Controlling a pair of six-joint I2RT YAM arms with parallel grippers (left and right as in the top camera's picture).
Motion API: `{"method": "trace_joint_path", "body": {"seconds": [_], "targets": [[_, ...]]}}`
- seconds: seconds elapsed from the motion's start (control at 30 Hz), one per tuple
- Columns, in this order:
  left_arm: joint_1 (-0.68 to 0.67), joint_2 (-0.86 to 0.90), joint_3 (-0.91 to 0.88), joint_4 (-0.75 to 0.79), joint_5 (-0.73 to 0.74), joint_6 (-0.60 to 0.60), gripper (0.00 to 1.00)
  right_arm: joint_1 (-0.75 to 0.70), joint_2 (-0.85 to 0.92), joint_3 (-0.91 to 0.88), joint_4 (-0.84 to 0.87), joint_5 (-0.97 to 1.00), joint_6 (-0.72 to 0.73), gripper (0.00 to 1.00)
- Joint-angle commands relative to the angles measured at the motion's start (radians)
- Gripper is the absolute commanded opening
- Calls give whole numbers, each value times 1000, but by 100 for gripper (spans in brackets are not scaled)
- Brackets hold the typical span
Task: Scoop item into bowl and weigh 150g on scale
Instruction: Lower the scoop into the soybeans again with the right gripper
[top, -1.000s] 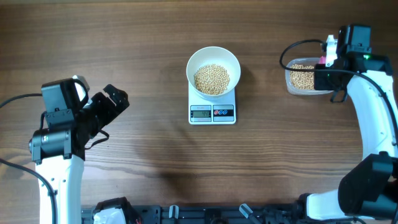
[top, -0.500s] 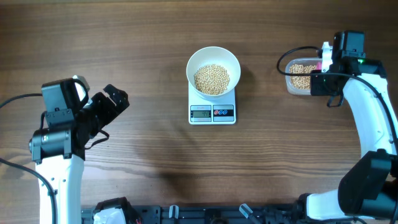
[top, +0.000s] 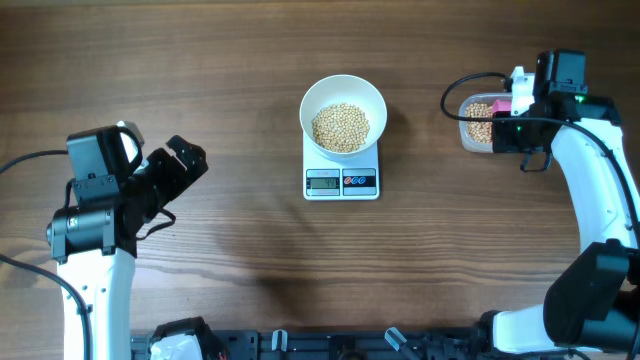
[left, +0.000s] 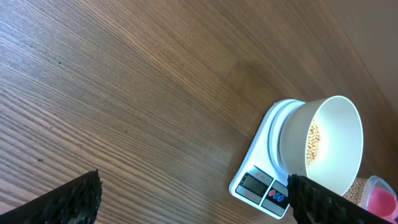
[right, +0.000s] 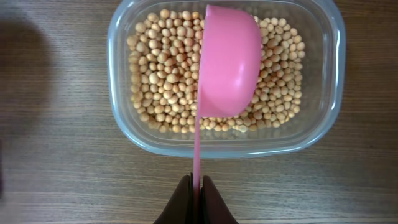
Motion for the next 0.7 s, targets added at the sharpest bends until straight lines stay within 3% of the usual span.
{"method": "trace_joint_path", "body": {"seconds": [0.0,0.67], "targets": [[6,3,-1,-2,-10,5,100,6,13,-24,3,-36,-10,4],[6,3,-1,-2,-10,5,100,-13,13,-69,21,-267,94,4]]}}
